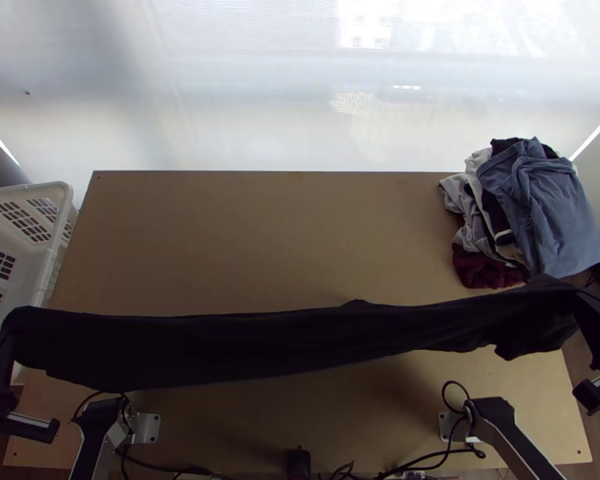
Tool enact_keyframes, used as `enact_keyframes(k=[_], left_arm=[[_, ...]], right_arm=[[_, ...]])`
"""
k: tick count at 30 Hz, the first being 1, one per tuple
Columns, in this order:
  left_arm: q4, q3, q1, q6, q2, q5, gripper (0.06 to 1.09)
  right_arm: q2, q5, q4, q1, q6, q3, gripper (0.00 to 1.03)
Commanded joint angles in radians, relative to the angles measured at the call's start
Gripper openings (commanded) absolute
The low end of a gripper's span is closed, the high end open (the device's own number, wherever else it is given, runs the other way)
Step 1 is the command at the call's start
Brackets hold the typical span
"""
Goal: Fold the t-shirt
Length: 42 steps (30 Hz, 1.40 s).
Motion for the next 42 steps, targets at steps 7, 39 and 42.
enact_keyframes(k=[7, 39, 42], left_arm=[[0.188, 0.079, -0.144, -0.106, 0.003, -0.210, 0.10], [0.873, -0.625, -0.160, -0.255, 0.046, -0.257, 0.13], [1.027, -0.751, -0.131, -0.221, 0.123, -0.247, 0.13]], right_arm=[[0.040, 0.005, 0.034, -0.111, -0.024, 0.200, 0.03], [0.188, 0.029, 0.385, -0.169, 0.011, -0.269, 0.03], [0.273, 0.029, 0.451, -0.121, -0.018, -0.361, 0.03]])
